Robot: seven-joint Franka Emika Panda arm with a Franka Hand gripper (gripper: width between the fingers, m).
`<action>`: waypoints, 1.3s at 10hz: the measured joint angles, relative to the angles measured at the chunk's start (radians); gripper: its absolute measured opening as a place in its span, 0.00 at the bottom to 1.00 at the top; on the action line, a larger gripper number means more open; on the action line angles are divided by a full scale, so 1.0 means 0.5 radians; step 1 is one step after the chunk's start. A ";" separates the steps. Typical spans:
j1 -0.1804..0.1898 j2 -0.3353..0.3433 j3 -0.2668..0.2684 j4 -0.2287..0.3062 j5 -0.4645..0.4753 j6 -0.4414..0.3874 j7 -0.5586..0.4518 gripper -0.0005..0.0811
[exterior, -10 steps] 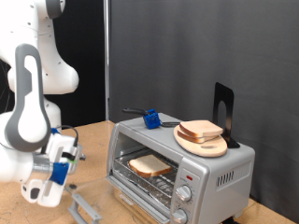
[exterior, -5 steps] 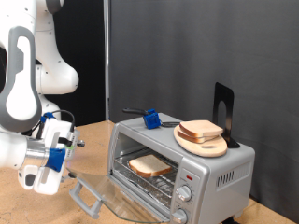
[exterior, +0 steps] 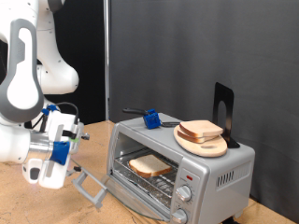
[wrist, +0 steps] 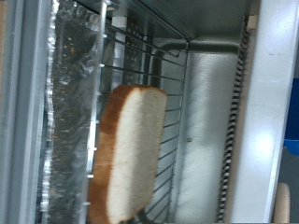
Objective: Make a piece of toast with the oven
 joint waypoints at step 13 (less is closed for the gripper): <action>0.130 -0.445 0.286 -0.255 0.458 -0.068 0.260 0.84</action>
